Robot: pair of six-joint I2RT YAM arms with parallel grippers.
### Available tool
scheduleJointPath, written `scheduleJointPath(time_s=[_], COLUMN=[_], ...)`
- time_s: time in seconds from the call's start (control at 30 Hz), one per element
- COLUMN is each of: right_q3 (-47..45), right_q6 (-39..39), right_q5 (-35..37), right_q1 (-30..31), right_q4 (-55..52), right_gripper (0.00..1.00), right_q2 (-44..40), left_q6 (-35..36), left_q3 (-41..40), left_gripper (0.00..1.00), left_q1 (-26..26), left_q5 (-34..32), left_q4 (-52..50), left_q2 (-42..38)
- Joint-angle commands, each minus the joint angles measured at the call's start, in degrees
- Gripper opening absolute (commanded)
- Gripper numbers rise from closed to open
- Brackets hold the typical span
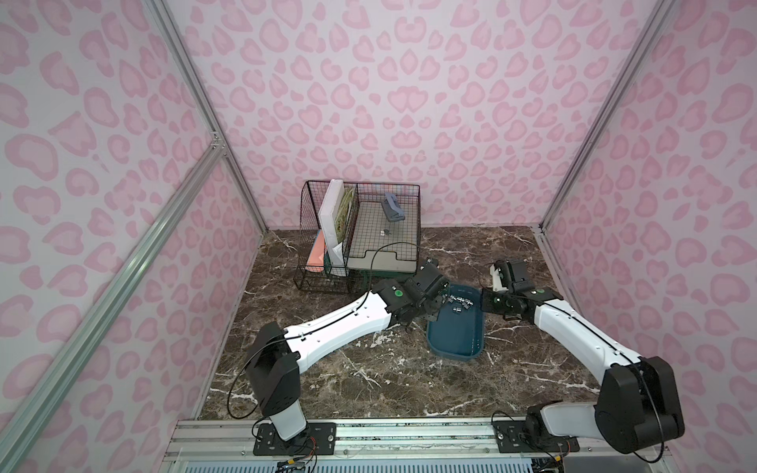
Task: Take out the socket from the storage box
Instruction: Place the socket head at the center of the board.
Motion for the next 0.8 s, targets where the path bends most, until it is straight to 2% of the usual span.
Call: scheduleJointPath(time_s=[0.0,0.1,0.23,0.5,0.77], right_q3=[-3.4,-6.0,-6.7,-6.7,-7.0], right_q6=[-1.7,-2.3,-2.7,-2.4,-2.2], right_q5=[-1.0,-2.2,-2.0,-0.3,1.8], right_q1=[-5.6,-10.2,-12.5,-13.5,-13.4], right_q4=[1.0,3.1,4.9,7.1,7.8], right_gripper=[0.13,0.13,0.13,0.13,0.16], right_q2=[-0.7,-0.4,1.5,7.7,10.9], left_q6=[2.5,2.0,1.3,1.1,0.5], left_q3=[4.4,8.8,12.6,17.8,19.1], left_gripper=[0.42,0.43,0.43,0.43,0.43], left_q1=[0.0,0.0,0.0,0.1,0.5], left_q5=[3.0,4.6,6.3,6.9,7.2], left_q4=[-1.8,-3.0,-2.7,-2.3,-1.2], left_q2=[4.6,9.6,14.8,21.3,24.5])
